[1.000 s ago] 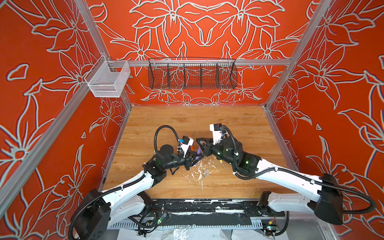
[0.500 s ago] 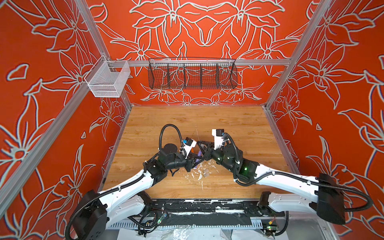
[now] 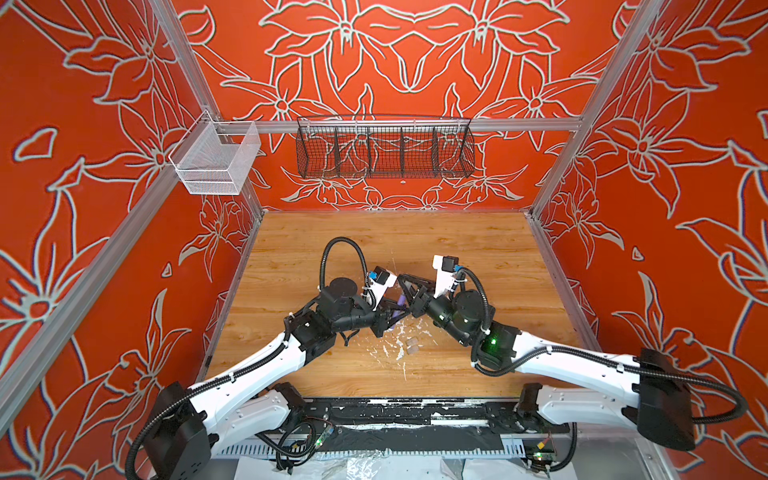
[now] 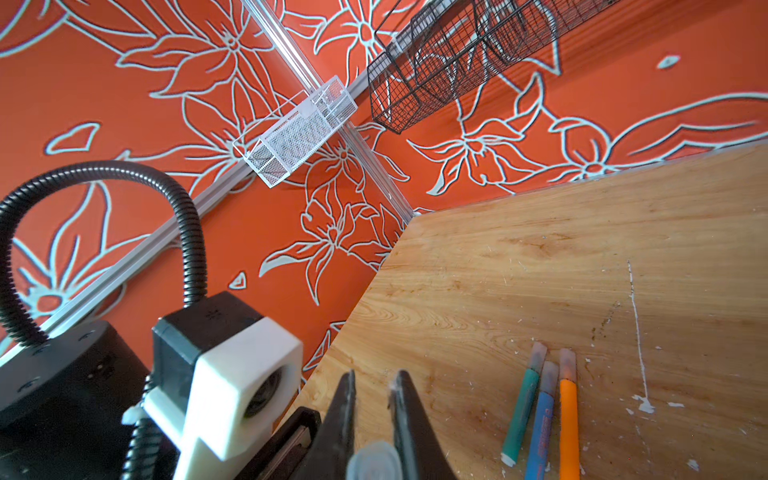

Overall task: Insert the pens into the pen caps
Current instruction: 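Press the cap down onto the purple marker with the right gripper, then open the right gripper and draw it back from the capped purple marker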

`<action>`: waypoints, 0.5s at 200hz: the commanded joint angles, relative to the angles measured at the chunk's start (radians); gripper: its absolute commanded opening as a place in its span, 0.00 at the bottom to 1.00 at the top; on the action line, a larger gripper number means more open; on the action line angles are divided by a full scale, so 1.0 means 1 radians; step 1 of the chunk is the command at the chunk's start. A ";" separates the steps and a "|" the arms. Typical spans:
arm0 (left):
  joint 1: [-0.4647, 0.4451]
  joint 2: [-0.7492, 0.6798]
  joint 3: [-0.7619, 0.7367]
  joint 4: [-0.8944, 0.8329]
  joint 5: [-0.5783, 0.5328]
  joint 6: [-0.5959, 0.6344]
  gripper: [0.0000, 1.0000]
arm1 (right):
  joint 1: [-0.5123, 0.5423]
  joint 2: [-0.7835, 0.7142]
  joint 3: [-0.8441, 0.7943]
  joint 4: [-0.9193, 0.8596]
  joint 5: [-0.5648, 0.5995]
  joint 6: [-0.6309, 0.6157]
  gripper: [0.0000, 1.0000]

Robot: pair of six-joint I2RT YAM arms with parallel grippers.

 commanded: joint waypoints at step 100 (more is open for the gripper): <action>0.072 0.029 0.152 0.234 -0.314 -0.069 0.00 | 0.172 -0.049 -0.057 -0.359 -0.090 -0.072 0.10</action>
